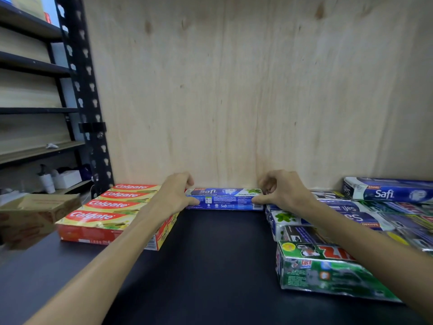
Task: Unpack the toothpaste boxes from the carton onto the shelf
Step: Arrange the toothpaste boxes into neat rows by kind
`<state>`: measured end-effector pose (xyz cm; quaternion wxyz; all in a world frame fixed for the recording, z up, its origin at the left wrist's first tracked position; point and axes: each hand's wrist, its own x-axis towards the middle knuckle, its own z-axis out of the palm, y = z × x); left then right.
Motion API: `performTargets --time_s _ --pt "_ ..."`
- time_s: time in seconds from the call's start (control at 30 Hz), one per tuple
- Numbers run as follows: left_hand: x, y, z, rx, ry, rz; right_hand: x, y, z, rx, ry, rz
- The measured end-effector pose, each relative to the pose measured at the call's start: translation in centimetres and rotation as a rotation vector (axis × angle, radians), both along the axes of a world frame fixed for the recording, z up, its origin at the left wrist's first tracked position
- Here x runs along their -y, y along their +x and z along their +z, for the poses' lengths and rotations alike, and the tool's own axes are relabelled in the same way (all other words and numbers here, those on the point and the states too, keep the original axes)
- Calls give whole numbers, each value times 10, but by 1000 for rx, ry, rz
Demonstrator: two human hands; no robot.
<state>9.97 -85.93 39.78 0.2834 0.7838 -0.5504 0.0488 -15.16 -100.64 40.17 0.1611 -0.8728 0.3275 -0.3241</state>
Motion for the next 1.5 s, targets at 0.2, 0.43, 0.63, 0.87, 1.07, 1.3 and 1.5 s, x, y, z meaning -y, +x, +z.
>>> performTargets --time_s 0.2,0.43,0.63,0.87,1.07,1.3,1.5 --pt "-5 0 1 38 44 -7 -1 -3 3 -51 -5 8" --pt "-10 -28 1 59 -54 -72 1 -54 24 -112 -38 30" --pt "-7 -98 -1 -96 -228 -278 4 -123 17 -132 -87 -107" --pt "13 -158 -13 -339 -88 -265 -1 -173 4 -316 -182 -327" --pt "26 -177 -19 -403 -98 -166 -6 -178 -1 -362 -167 -416" --pt "14 -175 -20 -475 -101 -164 -12 -190 -1 -355 -175 -360" --pt "8 -171 -18 -590 -53 -192 -8 -202 4 -353 -87 -200"
